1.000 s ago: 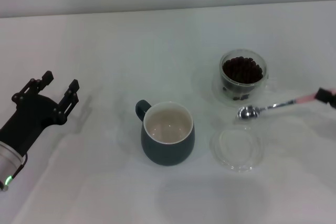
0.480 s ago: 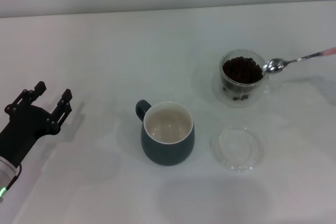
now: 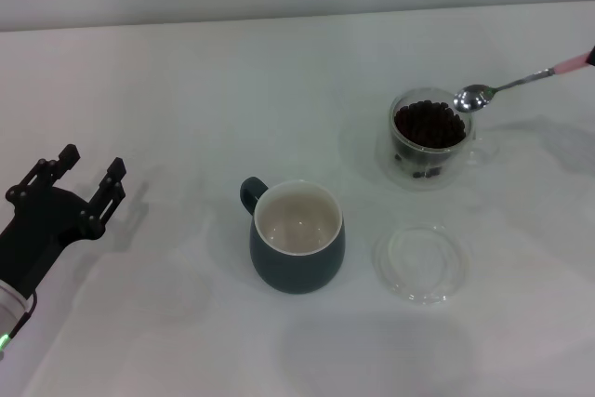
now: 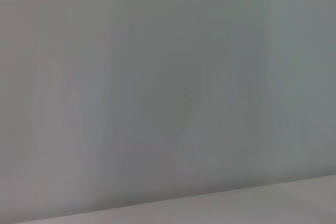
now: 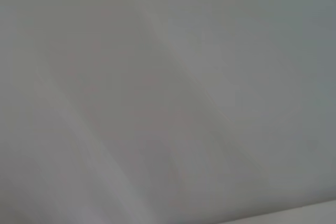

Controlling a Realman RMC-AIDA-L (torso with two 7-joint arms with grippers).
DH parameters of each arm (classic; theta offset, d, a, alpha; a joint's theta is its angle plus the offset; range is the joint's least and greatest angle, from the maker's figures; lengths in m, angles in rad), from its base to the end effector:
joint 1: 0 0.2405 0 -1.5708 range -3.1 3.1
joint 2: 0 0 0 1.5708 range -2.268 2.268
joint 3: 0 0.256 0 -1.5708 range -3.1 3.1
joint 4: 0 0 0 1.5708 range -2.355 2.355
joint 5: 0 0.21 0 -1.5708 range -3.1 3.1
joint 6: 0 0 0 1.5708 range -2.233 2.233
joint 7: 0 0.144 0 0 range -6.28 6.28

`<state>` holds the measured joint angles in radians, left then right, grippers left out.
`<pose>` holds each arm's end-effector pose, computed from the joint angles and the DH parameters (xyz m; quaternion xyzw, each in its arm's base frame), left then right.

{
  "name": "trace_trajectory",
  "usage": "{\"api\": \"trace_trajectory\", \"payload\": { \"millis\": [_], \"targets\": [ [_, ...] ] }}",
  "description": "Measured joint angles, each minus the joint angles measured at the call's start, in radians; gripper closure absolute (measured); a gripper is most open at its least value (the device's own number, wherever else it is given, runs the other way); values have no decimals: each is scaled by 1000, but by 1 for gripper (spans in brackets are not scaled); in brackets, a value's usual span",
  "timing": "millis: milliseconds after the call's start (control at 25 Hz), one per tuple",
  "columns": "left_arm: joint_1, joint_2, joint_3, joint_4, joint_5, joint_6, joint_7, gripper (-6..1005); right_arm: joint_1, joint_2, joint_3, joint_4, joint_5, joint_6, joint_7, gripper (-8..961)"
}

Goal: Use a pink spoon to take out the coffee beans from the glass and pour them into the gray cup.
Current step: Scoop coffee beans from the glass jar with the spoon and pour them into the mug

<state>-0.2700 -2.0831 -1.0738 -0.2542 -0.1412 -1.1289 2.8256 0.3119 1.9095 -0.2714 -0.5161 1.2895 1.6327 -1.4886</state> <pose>-0.3252 0.2751 -0.0641 -0.8049 -0.2280 -0.2886 0.4656 0.3663 0.2760 0.1145 -0.7466 0.4482 0.4034 0.2809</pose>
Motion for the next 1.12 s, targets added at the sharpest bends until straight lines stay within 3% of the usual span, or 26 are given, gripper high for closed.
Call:
{"api": "trace_trajectory", "payload": {
  "millis": [160,400,560,1120],
  "targets": [
    [1,0,0,0,0,0,0,384,17,2,-22,-1,-2,3,-24,806],
    [3,-2,0,0,0,0,0,384,36,28,-83,-38,-4,-20,-82,806],
    [3,-2,0,-1,0,0,0,384,51,29,-128,-42,-5,-75,-119,806],
    [-3,-1,0,-2,0,0,0,384,64,35,-138,-67,-3,-134,-144,806]
  ]
}}
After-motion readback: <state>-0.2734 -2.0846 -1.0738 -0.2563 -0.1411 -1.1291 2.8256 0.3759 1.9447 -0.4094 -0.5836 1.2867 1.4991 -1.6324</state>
